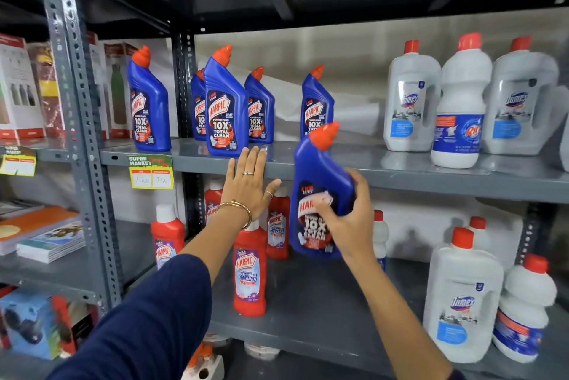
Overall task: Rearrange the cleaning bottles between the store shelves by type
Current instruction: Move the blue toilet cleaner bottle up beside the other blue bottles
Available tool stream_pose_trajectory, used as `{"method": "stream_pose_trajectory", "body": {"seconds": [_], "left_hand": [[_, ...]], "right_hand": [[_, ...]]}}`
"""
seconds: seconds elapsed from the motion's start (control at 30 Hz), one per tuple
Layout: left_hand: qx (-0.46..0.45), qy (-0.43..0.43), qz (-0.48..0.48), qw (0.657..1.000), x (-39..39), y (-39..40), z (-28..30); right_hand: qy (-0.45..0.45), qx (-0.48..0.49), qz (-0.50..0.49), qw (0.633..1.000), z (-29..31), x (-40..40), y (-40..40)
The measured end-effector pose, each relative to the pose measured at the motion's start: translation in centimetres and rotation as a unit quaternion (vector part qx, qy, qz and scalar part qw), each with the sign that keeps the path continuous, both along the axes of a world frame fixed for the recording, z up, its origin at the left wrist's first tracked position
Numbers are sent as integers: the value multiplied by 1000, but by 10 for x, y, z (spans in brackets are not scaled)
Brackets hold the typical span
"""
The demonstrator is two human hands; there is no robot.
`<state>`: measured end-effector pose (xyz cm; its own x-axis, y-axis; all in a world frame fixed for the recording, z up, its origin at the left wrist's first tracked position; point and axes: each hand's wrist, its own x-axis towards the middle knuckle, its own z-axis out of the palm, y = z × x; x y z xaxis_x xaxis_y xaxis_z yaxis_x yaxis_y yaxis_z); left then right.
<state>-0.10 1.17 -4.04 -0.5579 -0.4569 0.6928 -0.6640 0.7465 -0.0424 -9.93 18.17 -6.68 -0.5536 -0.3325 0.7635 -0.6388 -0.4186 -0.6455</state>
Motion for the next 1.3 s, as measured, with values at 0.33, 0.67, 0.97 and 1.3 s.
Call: {"method": "stream_pose_trajectory", "body": {"seconds": [0.33,0.67,0.97,1.3], "left_hand": [[1,10,-8,1000,2,0,0],[-10,47,-18,999,-3,-5,-5],[-22,69,-50,996,-5,-9,-10],[5,150,-64,987,-25,27,-3]], "right_hand": [[29,-90,13,995,131,-8,-20],[2,10,28,1000,143,-43,-84],[-16,28,53,998,143,-66,-107],[40,33,-76,996,133,-75,-70]]}}
